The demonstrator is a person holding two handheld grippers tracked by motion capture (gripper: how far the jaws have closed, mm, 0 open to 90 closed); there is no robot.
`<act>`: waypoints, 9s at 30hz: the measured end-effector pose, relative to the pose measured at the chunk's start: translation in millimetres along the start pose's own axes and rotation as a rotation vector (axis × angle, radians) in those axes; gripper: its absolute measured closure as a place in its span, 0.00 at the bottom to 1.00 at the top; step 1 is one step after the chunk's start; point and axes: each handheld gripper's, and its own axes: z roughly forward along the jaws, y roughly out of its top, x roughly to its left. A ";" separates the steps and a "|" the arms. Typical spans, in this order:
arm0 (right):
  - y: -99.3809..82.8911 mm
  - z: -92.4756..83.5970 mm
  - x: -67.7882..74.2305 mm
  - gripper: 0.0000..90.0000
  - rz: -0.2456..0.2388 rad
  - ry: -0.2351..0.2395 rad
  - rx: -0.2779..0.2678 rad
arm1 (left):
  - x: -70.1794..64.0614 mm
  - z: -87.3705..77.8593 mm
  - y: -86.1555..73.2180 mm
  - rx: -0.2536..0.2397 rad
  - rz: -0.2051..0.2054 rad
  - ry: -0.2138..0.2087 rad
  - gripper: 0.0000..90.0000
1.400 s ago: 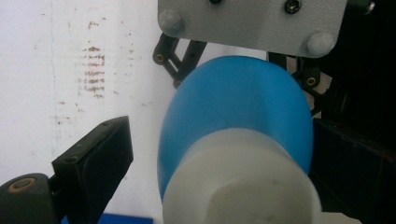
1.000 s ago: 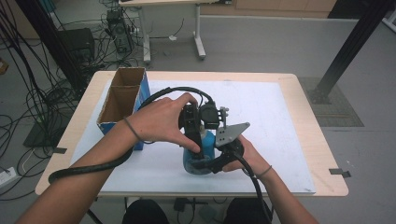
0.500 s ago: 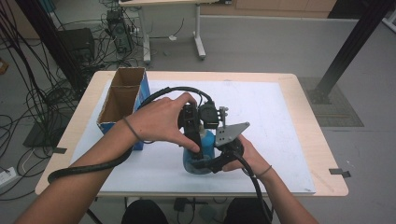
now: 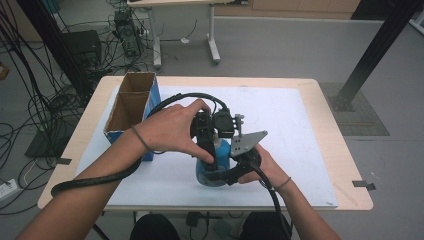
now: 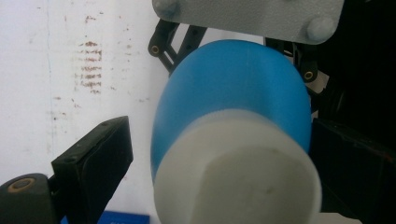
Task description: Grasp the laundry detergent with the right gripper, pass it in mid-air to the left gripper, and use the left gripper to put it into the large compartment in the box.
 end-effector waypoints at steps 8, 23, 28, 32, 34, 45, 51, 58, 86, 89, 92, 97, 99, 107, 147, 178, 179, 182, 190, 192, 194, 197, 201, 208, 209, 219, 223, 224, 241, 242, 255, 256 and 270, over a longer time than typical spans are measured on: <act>0.2 0.0 -0.6 0.47 0.000 0.003 0.001 | 0.3 0.9 1.2 0.005 0.001 -0.001 0.08; -0.6 -0.3 -1.0 0.47 0.005 0.004 -0.002 | 0.8 1.1 3.0 0.003 0.005 -0.001 0.08; -0.5 -0.7 -0.9 0.47 0.004 0.000 0.001 | 0.6 0.3 3.2 -0.001 0.008 -0.002 0.08; -0.5 -1.0 -0.9 0.47 0.005 -0.001 0.001 | -0.2 0.4 4.0 0.003 0.009 0.002 0.08; -0.3 -1.0 -1.0 0.47 0.004 -0.001 0.002 | 0.4 0.3 3.7 0.001 0.010 -0.001 0.08; -0.6 1.4 -1.4 0.47 0.006 0.002 0.001 | 0.8 0.3 3.4 0.002 0.007 -0.001 0.08; 0.1 1.4 -1.6 0.47 0.002 0.002 0.007 | 0.1 -1.5 4.4 -0.002 0.007 0.006 0.08; 0.5 1.0 -1.5 0.47 0.000 -0.001 0.009 | -0.5 -2.5 4.5 -0.007 0.005 0.011 0.08; 3.9 -3.4 0.2 0.47 -0.010 -0.009 0.006 | 2.6 1.1 9.6 0.007 0.013 -0.005 0.34; 3.9 -3.7 0.1 0.47 -0.009 -0.008 0.001 | 1.7 1.4 9.4 0.006 0.016 -0.005 0.39; 4.6 -3.0 -0.2 0.47 -0.011 -0.006 0.003 | 2.4 1.6 10.2 0.012 0.014 -0.008 0.40; 4.8 -2.1 -0.3 0.47 -0.011 -0.006 0.003 | 3.4 1.4 9.6 0.013 0.010 -0.011 0.40; 5.3 -2.2 -0.4 0.47 -0.018 -0.008 0.006 | 3.1 1.5 8.6 0.009 0.006 -0.011 0.40; 5.5 -1.9 -0.2 0.47 -0.017 -0.007 0.008 | 3.7 2.0 8.9 0.014 0.001 -0.015 0.40; 3.3 -4.1 0.1 0.47 -0.019 -0.011 -0.009 | 1.8 -1.0 6.9 -0.002 0.003 -0.005 0.40; 4.0 -5.5 1.2 0.47 -0.019 -0.014 -0.010 | -0.3 -1.8 6.8 -0.007 0.006 0.001 0.40; 3.8 -5.3 1.2 0.47 -0.019 -0.015 -0.010 | 0.1 -1.6 6.9 -0.006 0.006 0.000 0.40; 4.0 -4.9 0.7 0.47 -0.019 -0.015 -0.008 | 0.8 -1.5 6.3 -0.008 0.005 0.000 0.40; 4.2 -5.2 0.3 0.47 -0.017 -0.014 -0.008 | 0.5 -1.1 6.3 -0.011 0.007 0.000 0.40; 4.4 -4.9 -0.4 0.47 -0.015 -0.010 -0.004 | 1.1 -0.5 6.9 -0.007 0.004 -0.003 0.40; 4.4 -4.4 -0.5 0.47 -0.016 -0.010 -0.002 | 1.2 -0.2 7.0 -0.006 0.006 -0.001 0.40; 4.5 -4.1 -0.4 0.47 -0.013 -0.011 -0.003 | 1.8 -0.3 6.6 -0.007 0.006 -0.003 0.40; 4.9 -4.2 -1.0 0.47 -0.015 -0.010 -0.003 | 2.1 -0.6 7.3 -0.005 0.006 -0.003 0.41; 5.4 -4.6 -1.7 0.47 -0.014 -0.008 -0.003 | 1.8 -1.5 7.2 -0.007 0.005 -0.001 0.41; 5.7 -4.7 -1.5 0.47 -0.017 -0.010 -0.003 | 1.9 -1.8 7.4 -0.006 0.004 -0.002 0.41; 3.7 -4.0 -3.2 0.47 -0.020 -0.002 -0.022 | 2.5 -4.1 4.9 -0.012 0.003 -0.004 0.41; 3.3 -4.0 -2.5 0.47 -0.022 -0.003 -0.022 | 2.1 -4.4 5.1 -0.012 0.005 -0.003 0.41; 3.0 -4.0 -2.4 0.47 -0.020 -0.004 -0.024 | 1.6 -4.5 4.9 -0.014 0.004 -0.002 0.41; -6.4 -2.9 -1.5 0.36 -0.001 -0.002 -0.065 | 0.7 -4.1 4.2 -0.011 -0.012 0.010 0.41; -6.2 -2.9 -0.9 0.34 0.003 -0.005 -0.064 | 0.9 -4.4 3.5 -0.014 -0.013 0.013 0.41; -18.7 -7.1 0.3 0.00 0.025 -0.040 -0.111 | 2.3 -4.3 4.9 -0.007 -0.023 0.013 0.41; -18.7 -7.1 0.3 0.00 0.025 -0.040 -0.111 | 2.3 -4.3 4.9 -0.007 -0.023 0.013 0.41; -29.1 -25.3 4.2 0.01 0.038 -0.083 -0.100 | 3.1 -3.2 5.5 -0.009 -0.026 0.013 0.41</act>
